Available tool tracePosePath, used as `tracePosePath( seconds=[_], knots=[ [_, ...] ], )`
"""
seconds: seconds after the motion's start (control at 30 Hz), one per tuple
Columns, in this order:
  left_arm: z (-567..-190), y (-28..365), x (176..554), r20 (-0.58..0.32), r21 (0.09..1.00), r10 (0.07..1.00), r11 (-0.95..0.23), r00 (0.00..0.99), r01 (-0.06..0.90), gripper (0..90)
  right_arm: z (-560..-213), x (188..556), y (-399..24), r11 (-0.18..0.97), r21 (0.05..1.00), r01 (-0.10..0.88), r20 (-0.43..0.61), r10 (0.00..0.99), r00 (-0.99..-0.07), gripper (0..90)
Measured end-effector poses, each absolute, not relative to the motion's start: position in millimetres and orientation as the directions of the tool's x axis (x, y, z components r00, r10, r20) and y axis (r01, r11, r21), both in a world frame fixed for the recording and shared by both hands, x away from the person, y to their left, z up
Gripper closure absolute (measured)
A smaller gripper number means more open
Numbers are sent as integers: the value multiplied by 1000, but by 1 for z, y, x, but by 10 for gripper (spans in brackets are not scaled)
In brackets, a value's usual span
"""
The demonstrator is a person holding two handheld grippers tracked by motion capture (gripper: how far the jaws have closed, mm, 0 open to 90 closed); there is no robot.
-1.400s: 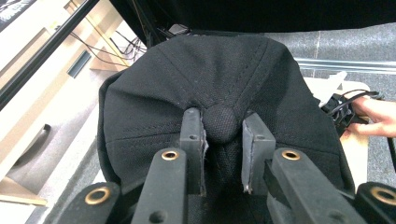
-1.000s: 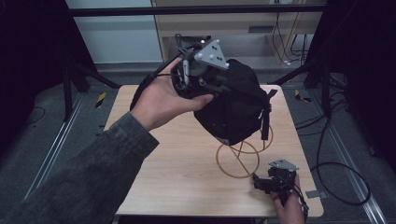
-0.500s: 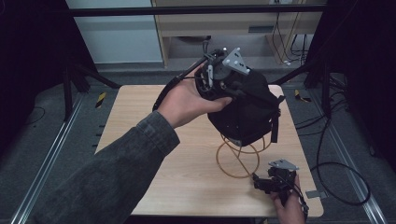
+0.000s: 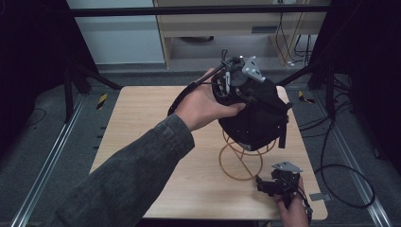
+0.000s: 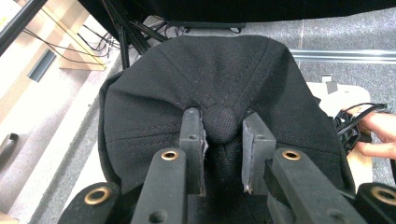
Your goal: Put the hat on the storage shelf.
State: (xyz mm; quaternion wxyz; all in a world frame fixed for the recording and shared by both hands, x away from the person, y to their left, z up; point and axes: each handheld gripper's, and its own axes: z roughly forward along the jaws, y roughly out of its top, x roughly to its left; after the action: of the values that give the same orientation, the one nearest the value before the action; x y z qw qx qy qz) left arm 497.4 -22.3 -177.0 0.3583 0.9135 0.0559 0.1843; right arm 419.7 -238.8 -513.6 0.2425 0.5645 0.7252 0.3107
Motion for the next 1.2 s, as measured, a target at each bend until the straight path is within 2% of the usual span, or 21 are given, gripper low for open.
tracePosePath(
  seconds=[0.47,1.2],
  knots=[
    [-184,-27,501,293,675,236,-737,927,-26,734,-514,420,-239,168,725,668,0,970,-244,2],
    [-223,-45,505,275,628,216,-778,937,-5,720,-513,420,-239,173,724,667,-5,969,-246,3]
  ],
)
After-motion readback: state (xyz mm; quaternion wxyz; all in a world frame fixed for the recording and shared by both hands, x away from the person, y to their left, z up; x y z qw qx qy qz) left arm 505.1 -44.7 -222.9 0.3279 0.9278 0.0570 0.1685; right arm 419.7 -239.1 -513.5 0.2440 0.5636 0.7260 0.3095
